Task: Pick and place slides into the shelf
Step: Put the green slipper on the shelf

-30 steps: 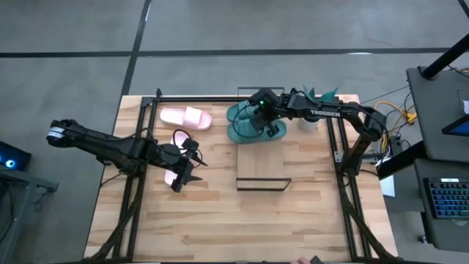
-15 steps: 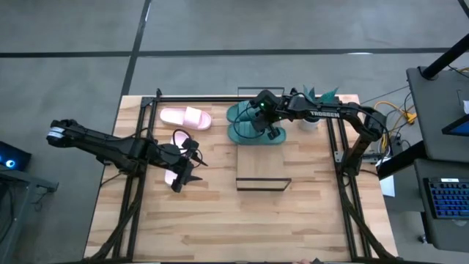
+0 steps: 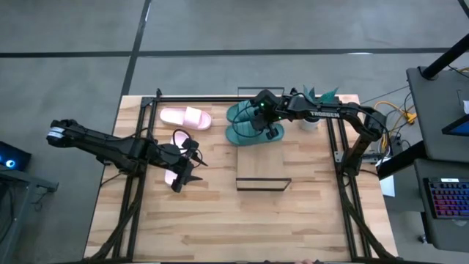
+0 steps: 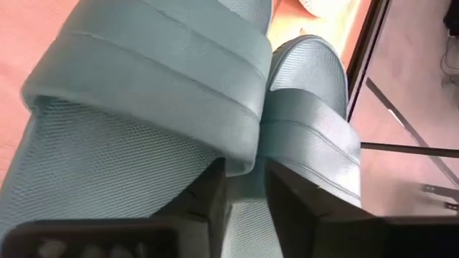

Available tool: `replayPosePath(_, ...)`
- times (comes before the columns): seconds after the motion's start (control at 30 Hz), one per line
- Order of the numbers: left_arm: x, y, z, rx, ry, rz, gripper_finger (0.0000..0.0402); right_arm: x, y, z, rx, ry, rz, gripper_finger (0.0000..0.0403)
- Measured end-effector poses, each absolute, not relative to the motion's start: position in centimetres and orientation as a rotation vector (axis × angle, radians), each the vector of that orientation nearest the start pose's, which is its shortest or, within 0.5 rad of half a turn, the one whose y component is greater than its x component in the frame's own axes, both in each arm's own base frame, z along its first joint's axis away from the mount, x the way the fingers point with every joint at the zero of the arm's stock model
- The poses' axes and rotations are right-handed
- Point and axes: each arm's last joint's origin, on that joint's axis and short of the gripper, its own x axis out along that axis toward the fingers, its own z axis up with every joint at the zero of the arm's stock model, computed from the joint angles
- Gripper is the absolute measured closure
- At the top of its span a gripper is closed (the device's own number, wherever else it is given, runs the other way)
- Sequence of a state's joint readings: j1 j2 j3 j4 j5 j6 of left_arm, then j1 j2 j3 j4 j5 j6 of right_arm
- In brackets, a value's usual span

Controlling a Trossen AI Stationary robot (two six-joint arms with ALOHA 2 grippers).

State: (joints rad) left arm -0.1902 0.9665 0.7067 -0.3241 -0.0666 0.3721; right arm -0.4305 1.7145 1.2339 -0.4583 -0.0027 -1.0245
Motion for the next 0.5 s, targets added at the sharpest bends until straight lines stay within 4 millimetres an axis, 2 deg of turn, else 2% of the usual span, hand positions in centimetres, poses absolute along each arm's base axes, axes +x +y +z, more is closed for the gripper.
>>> replayPosePath(0.17,20.0,-3.6,26.3,0.436,0.552,-0.227,0.0166,32.6,-15.1,22.6,-0.74,1.047,0.096,0.027)
replayPosePath(0.3,20.0,-3.6,26.3,0.434,0.552,-0.227,0.0166,32.3,-15.3,22.7,-0.767,1.138,-0.004,0.0244)
replayPosePath(0.4,20.0,-3.6,26.3,0.433,0.552,-0.226,0.0166,31.9,-15.3,23.5,-0.748,1.223,-0.051,0.0232)
replayPosePath(0.5,20.0,-3.6,26.3,0.433,0.551,-0.226,0.0166,31.5,-15.3,24.7,-0.656,1.263,-0.104,0.0228)
